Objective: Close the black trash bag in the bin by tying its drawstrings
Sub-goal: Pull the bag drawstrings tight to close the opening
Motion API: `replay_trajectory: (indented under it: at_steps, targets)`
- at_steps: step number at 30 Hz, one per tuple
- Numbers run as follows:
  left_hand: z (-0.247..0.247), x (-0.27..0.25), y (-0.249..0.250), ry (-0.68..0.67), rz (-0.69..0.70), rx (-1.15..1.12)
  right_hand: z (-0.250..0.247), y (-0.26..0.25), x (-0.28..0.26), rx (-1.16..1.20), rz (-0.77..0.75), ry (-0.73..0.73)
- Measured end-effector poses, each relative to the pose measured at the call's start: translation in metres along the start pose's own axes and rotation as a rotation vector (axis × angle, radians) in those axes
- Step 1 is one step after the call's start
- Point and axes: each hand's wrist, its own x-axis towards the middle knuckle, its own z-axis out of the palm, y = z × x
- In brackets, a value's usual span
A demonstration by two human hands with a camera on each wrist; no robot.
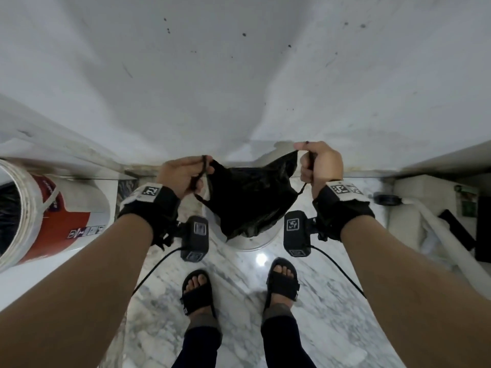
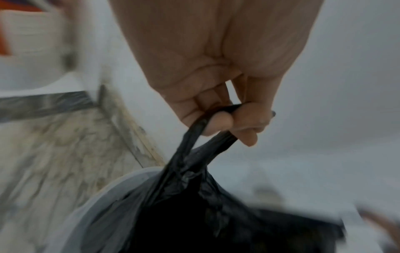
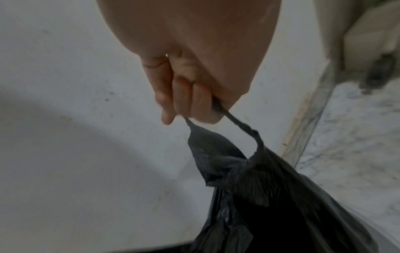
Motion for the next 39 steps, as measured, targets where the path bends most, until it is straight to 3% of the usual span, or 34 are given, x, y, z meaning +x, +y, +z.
replay_trajectory:
  at_steps: [5, 11, 15, 17, 19, 22, 26, 32, 36, 39]
  targets:
    - [0.052, -0.012, -0.007, -0.334, -0.107, 0.264, 0.043, 0.016, -0.019, -0.405, 0.097, -0.351]
    - [0.067, -0.011, -0.026, -0.38, -0.185, 0.106, 0.048, 0.018, -0.019, -0.363, 0.271, -0.484]
    - [0.068, -0.01, -0.032, -0.346, -0.206, 0.121, 0.039, 0.022, -0.014, -0.598, 0.241, -0.461]
    - [0.059, -0.003, -0.03, -0.31, -0.159, 0.311, 0.03, 0.023, -0.009, -0.671, 0.191, -0.434]
    - [0.038, 0.009, -0.024, -0.188, -0.047, 0.561, 0.018, 0.022, -0.004, -0.732, 0.12, -0.457]
    - [0.002, 0.022, -0.008, -0.086, 0.108, 0.936, -0.008, 0.029, 0.008, -0.588, 0.141, -0.462]
    - [-0.012, 0.042, -0.01, -0.031, 0.213, 1.295, -0.017, 0.054, 0.023, -0.439, 0.142, -0.493]
    - [-0.037, 0.094, -0.058, 0.095, 0.258, 1.388, -0.04, 0.081, 0.08, -0.499, 0.09, -0.512]
    - [-0.041, 0.1, -0.103, 0.031, 0.222, 1.387, -0.06, 0.093, 0.102, -0.575, 0.184, -0.517]
    - [-0.044, 0.099, -0.11, 0.043, 0.147, 1.351, -0.056, 0.095, 0.099, -0.517, 0.209, -0.509]
